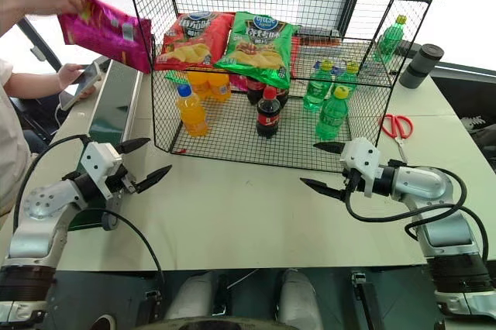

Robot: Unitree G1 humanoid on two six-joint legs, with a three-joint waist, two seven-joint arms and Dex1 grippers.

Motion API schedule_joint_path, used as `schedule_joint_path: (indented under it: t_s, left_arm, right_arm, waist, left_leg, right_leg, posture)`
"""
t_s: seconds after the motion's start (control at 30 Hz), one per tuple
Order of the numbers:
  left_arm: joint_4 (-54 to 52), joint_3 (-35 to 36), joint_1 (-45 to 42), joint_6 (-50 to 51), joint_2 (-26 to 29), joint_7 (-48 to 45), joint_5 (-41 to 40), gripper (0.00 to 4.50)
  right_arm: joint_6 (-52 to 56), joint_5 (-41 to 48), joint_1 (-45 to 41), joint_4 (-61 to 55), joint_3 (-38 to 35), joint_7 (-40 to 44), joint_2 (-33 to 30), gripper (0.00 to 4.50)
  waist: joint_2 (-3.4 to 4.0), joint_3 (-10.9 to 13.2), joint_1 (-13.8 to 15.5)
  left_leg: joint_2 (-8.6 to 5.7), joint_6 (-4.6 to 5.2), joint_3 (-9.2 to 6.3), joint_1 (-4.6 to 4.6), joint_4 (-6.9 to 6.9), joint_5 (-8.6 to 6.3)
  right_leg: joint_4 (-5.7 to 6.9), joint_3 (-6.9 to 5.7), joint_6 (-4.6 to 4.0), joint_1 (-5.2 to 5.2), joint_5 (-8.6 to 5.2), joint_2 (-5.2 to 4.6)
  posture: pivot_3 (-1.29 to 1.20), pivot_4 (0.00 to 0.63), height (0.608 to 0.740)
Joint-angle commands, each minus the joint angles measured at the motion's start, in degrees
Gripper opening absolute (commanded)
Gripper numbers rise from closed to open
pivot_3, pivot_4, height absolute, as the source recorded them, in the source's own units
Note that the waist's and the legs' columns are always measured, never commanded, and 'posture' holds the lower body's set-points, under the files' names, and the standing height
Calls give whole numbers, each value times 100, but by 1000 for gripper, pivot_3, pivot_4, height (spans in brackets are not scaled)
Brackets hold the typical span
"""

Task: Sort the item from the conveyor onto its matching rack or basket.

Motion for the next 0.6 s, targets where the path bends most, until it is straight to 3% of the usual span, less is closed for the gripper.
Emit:
schedule_joint_path:
  t_s: [0.03,0.6]
  left_arm:
    - [-195,90,200,-74,105,92,151,4500]
    - [-440,314,444,124,164,80,-127,4500]
  right_arm:
    - [-116,23,-92,-13,22,104,9,4432]
    - [40,218,-68,-132,-37,240,-31,4432]
  waist:
    - [1,0,-2]
    - [1,0,-2]
  left_leg:
    - [0,0,0,1,0,0]
    - [2,0,1,1,0,0]
  right_leg:
    - [0,0,0,0,0,0]
    - [3,0,-1,0,0,-1]
  posture:
    - [0,150,740]
    - [0,150,740]
